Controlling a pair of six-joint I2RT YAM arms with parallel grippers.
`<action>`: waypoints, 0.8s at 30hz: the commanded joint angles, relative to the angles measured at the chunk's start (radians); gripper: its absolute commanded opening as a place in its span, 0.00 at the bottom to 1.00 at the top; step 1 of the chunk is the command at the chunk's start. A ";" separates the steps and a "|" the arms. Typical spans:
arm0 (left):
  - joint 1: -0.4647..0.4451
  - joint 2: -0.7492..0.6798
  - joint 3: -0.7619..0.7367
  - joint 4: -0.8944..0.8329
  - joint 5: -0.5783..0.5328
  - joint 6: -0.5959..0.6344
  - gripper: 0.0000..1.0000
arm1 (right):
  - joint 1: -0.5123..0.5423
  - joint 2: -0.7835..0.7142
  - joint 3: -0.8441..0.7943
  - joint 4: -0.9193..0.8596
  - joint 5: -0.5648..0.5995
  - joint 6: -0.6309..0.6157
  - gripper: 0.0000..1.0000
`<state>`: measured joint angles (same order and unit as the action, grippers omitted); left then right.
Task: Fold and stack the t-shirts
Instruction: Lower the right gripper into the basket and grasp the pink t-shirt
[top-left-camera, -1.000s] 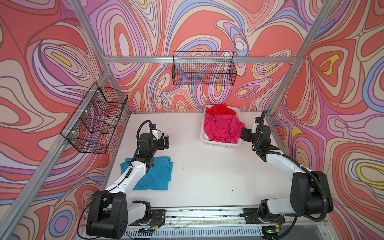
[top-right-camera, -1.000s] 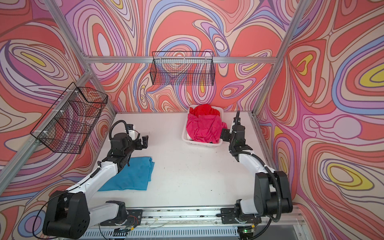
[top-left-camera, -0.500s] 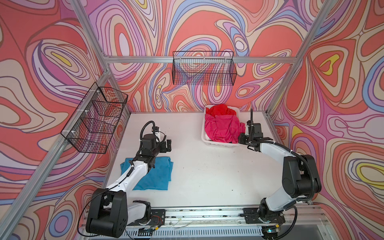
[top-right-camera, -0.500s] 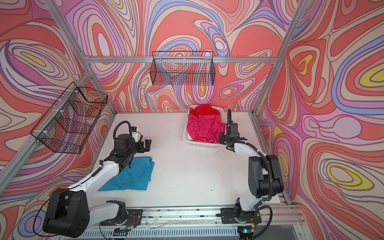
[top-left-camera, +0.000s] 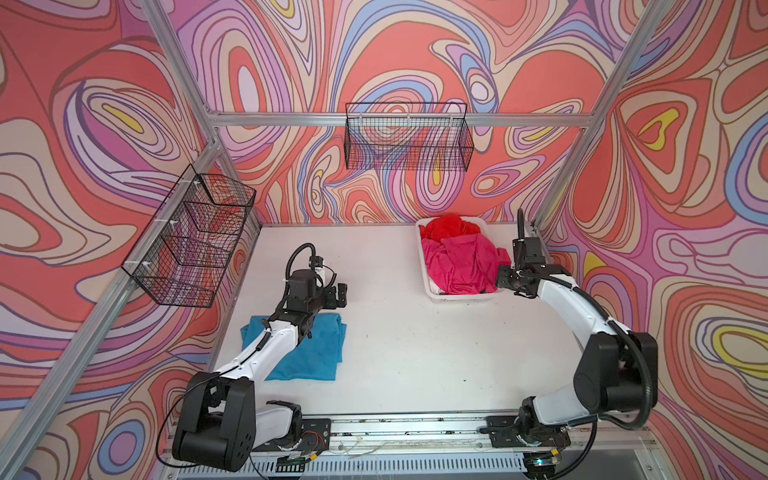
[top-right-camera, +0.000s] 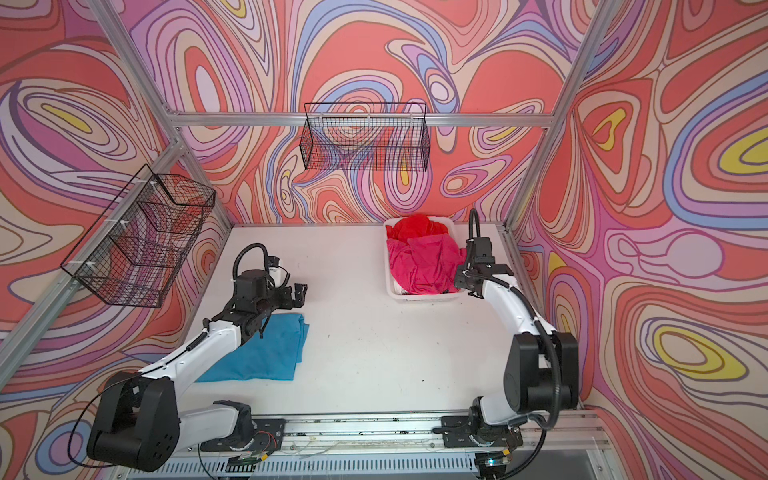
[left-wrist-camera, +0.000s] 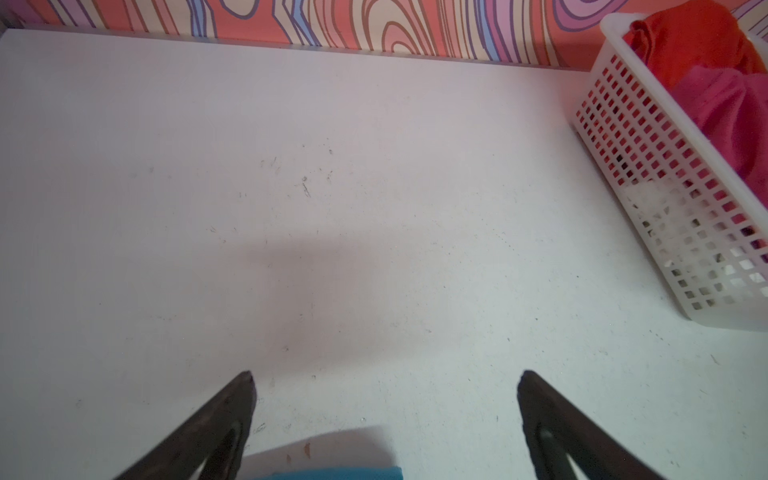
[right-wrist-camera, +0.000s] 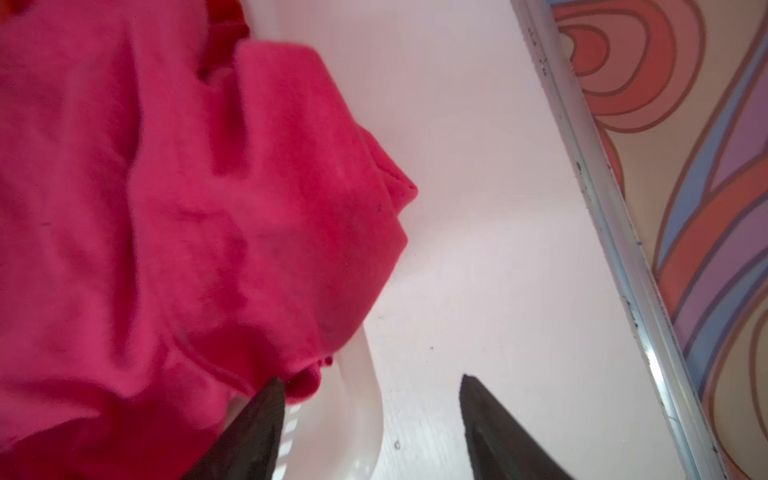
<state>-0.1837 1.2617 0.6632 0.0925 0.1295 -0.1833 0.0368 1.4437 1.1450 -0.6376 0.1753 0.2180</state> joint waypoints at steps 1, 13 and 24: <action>-0.019 -0.016 0.009 -0.010 0.108 -0.058 1.00 | 0.117 -0.079 0.059 -0.110 0.001 0.058 0.72; -0.066 -0.035 -0.052 0.061 0.208 -0.154 1.00 | 0.538 0.208 0.175 0.040 -0.079 0.162 0.66; -0.066 -0.026 -0.060 0.058 0.196 -0.148 1.00 | 0.545 0.439 0.283 0.068 0.046 0.121 0.35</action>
<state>-0.2481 1.2446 0.6167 0.1329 0.3214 -0.3199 0.5819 1.8534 1.3994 -0.5716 0.1566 0.3508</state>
